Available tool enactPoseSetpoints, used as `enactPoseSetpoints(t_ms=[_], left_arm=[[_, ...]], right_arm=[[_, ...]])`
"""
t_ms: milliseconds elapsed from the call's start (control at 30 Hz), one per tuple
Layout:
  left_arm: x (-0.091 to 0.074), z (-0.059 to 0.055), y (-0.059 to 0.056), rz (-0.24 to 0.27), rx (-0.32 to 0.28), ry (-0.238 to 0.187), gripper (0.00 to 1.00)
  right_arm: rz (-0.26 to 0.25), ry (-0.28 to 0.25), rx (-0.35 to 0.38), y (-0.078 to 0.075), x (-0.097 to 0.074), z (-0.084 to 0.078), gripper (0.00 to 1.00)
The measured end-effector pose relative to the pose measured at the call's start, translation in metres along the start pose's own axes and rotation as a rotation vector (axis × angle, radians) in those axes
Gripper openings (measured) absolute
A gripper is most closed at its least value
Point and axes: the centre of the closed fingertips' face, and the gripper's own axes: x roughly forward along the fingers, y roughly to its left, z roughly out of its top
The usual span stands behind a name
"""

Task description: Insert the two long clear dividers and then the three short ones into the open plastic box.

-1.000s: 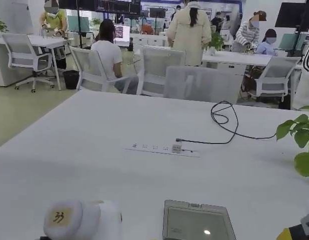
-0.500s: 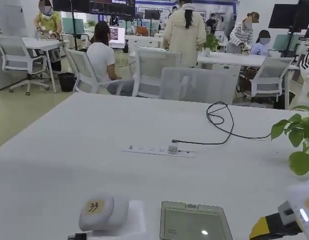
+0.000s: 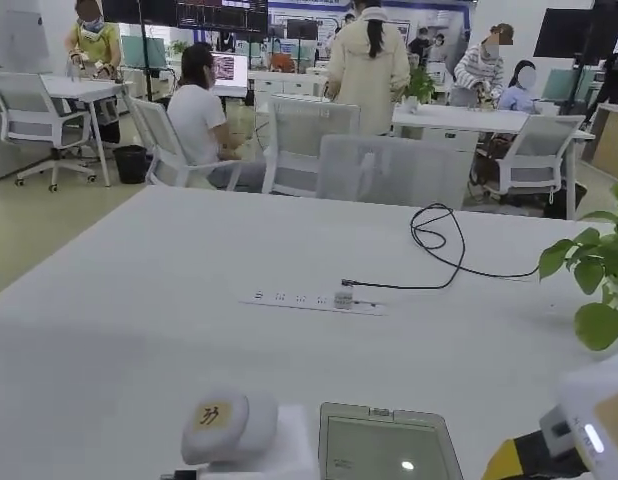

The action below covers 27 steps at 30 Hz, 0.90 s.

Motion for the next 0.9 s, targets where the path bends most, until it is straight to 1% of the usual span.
enactPoseSetpoints(t_ms=[67, 133, 233, 333, 500, 667, 733, 833, 867, 900], left_arm=[[0.000, 0.000, -0.001, -0.005, 0.000, -0.001, 0.03], [0.001, 0.000, -0.003, -0.014, 0.013, -0.006, 0.00], [0.000, 0.000, -0.003, -0.015, 0.003, -0.004, 0.00], [0.000, 0.001, -0.003, -0.017, -0.003, -0.015, 0.00], [-0.001, 0.002, -0.001, -0.021, -0.041, -0.036, 0.00], [-0.001, 0.004, -0.003, -0.033, -0.064, -0.052, 0.00], [0.000, 0.004, -0.001, -0.022, -0.046, -0.052, 0.00], [-0.001, 0.004, 0.000, -0.016, -0.032, -0.049, 0.00], [-0.001, 0.004, 0.000, -0.014, -0.021, -0.049, 0.00], [-0.001, 0.005, 0.000, -0.014, 0.004, -0.047, 0.00]], right_arm=[[0.000, 0.001, 0.001, 0.000, 0.000, 0.000, 0.33], [0.000, 0.002, -0.001, 0.000, 0.000, 0.000, 0.33], [0.003, 0.005, -0.006, 0.001, 0.001, 0.001, 0.33], [0.002, 0.005, -0.009, 0.000, 0.001, 0.001, 0.33], [0.001, 0.000, -0.015, -0.002, 0.002, 0.002, 0.33], [-0.007, 0.000, -0.025, -0.004, 0.002, 0.002, 0.35], [-0.008, -0.001, -0.023, -0.005, 0.002, 0.002, 0.34], [-0.013, -0.010, -0.015, -0.009, -0.004, 0.003, 0.35], [-0.012, -0.016, -0.009, -0.010, -0.005, 0.003, 0.35], [-0.009, -0.022, -0.002, -0.011, -0.007, 0.003, 0.35]])
